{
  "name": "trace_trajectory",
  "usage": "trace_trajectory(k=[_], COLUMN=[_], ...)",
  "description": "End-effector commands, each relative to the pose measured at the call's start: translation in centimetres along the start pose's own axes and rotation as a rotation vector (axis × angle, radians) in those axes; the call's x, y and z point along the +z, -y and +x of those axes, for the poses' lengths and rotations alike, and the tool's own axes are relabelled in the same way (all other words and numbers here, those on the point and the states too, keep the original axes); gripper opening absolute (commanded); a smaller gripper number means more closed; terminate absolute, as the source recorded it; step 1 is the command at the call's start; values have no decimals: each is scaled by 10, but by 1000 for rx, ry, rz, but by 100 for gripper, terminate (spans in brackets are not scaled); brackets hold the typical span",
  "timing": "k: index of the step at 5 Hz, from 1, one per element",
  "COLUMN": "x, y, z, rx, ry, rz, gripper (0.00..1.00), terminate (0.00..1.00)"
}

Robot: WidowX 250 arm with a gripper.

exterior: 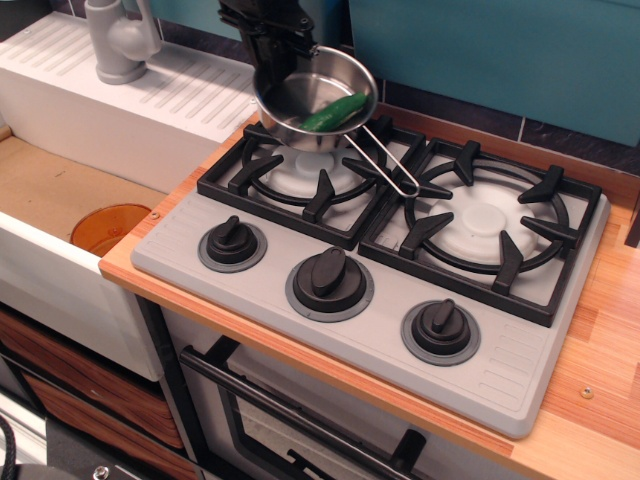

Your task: Put pickle in pot or pan an put pot or pan on stove

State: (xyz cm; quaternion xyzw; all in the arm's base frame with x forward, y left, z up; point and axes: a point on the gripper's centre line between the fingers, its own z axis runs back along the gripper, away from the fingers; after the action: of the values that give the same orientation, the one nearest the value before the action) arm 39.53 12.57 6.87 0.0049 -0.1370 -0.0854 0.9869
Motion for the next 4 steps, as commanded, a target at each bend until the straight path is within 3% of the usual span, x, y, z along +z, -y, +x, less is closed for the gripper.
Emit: trace_trajectory(k=[1, 4], x=[11, 34], y=[-1, 28], z=[4, 17], rx=[-1, 35], ry=[34, 0], rz=[34, 65], gripper=[100, 100], terminate=[0, 0])
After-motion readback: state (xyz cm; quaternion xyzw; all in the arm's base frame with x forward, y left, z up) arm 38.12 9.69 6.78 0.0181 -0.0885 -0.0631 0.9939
